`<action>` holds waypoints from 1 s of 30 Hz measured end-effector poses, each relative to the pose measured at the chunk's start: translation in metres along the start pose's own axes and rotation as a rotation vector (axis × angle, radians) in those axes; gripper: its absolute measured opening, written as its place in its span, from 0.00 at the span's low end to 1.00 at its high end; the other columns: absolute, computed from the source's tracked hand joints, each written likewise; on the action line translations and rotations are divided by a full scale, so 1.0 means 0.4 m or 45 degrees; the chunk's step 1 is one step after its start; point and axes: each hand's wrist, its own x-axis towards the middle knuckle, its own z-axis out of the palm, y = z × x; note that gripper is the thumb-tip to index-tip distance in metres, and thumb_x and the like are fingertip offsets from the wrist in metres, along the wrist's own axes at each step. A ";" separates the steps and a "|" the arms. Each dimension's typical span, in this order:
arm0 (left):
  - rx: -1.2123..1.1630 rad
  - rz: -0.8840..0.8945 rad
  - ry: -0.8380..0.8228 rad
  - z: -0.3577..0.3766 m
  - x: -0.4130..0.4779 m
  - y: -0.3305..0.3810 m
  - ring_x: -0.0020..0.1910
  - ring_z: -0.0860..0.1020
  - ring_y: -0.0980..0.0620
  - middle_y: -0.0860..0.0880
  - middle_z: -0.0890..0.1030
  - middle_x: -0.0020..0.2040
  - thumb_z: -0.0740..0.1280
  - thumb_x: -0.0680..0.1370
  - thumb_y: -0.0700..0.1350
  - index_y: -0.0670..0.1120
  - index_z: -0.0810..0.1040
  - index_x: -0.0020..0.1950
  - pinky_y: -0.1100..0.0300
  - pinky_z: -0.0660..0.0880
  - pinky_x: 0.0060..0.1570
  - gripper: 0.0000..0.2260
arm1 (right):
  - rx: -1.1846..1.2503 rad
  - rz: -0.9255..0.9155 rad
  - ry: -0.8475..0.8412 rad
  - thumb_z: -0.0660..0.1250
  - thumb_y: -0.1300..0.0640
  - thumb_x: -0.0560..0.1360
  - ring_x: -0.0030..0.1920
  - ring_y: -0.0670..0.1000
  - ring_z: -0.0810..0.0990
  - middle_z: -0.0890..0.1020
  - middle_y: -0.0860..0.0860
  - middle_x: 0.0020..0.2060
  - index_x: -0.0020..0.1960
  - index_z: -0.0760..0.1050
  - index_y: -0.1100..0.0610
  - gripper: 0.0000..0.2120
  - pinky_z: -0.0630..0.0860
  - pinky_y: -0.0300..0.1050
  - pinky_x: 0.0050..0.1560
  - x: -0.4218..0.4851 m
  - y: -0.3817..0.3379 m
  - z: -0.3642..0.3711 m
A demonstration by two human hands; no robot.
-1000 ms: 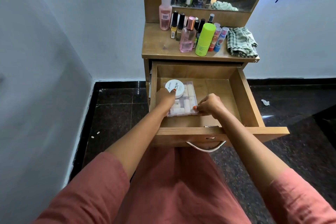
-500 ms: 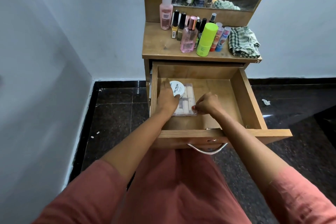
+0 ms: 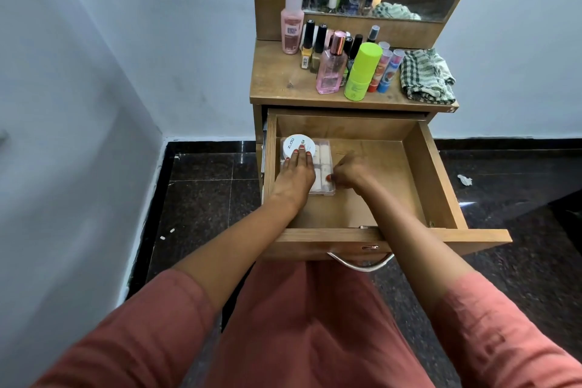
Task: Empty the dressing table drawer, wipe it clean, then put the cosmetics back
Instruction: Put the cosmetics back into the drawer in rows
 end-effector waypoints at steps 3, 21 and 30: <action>-0.033 -0.038 0.011 -0.005 0.002 -0.002 0.75 0.47 0.39 0.35 0.45 0.75 0.58 0.76 0.28 0.34 0.43 0.74 0.50 0.53 0.73 0.32 | 0.035 -0.063 -0.005 0.71 0.62 0.70 0.41 0.51 0.74 0.75 0.57 0.39 0.46 0.79 0.66 0.08 0.67 0.38 0.31 0.007 -0.006 0.017; -0.132 -0.113 0.113 -0.032 0.026 -0.013 0.72 0.61 0.41 0.37 0.59 0.73 0.60 0.77 0.32 0.36 0.58 0.72 0.51 0.67 0.66 0.24 | 0.150 -0.279 0.250 0.70 0.62 0.70 0.56 0.58 0.78 0.80 0.60 0.55 0.58 0.76 0.64 0.17 0.73 0.44 0.54 0.006 -0.018 0.024; 0.017 -0.124 0.348 -0.042 0.062 -0.037 0.63 0.72 0.41 0.38 0.73 0.63 0.58 0.77 0.32 0.37 0.69 0.65 0.53 0.75 0.59 0.16 | 0.383 -0.382 0.222 0.58 0.70 0.72 0.46 0.51 0.77 0.82 0.62 0.51 0.55 0.78 0.66 0.15 0.65 0.30 0.36 0.007 -0.094 0.044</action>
